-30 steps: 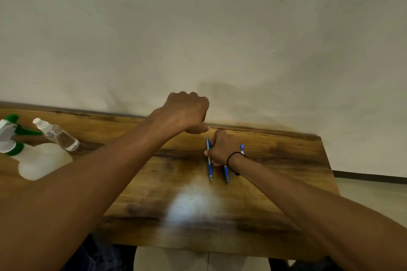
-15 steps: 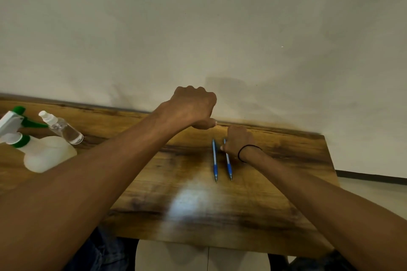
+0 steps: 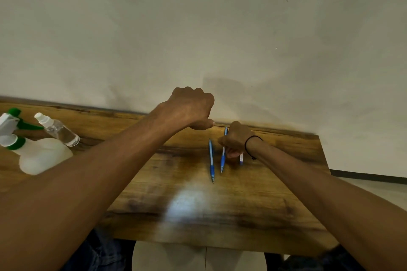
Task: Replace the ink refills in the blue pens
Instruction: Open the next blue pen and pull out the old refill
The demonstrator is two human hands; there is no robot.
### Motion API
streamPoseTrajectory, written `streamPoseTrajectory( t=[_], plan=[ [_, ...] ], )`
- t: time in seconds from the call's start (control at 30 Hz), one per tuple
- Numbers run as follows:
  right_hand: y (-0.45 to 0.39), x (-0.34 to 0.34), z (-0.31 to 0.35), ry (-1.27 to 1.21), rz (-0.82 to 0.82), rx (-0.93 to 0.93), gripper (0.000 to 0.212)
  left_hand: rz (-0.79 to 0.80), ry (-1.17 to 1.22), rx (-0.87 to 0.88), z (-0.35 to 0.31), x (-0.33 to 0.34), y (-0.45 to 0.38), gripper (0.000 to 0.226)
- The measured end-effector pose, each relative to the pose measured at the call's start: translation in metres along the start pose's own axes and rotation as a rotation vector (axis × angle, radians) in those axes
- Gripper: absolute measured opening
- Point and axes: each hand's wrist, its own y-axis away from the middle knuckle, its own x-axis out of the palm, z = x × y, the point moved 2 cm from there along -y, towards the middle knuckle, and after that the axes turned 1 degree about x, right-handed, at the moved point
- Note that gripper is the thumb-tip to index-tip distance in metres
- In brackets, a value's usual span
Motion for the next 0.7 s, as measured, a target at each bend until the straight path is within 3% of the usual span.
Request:
streamPoseTrajectory(
  t=[0.07,0.17,0.4,0.53,0.7],
  plan=[
    [0.007,-0.005,0.005,-0.063,0.002,-0.012,0.017,0.025,0.05,0.002,-0.002,0.0,0.0,0.04],
    [0.019,-0.013,0.013,-0.01,-0.122,-0.154,0.023,0.057,0.211,-0.013,-0.003,-0.002,-0.001,0.036],
    [0.053,-0.023,0.024,-0.009,-0.258,-0.357,0.02,0.004,0.763,-0.08,0.0,-0.01,-0.008,0.022],
    [0.062,-0.029,0.027,-0.036,-0.316,-0.398,0.016,-0.049,0.892,-0.081,0.0,-0.012,-0.01,0.017],
    [0.066,-0.04,0.022,-0.234,-0.349,-0.429,0.012,0.019,0.971,-0.065,-0.003,-0.009,-0.009,0.028]
  ],
)
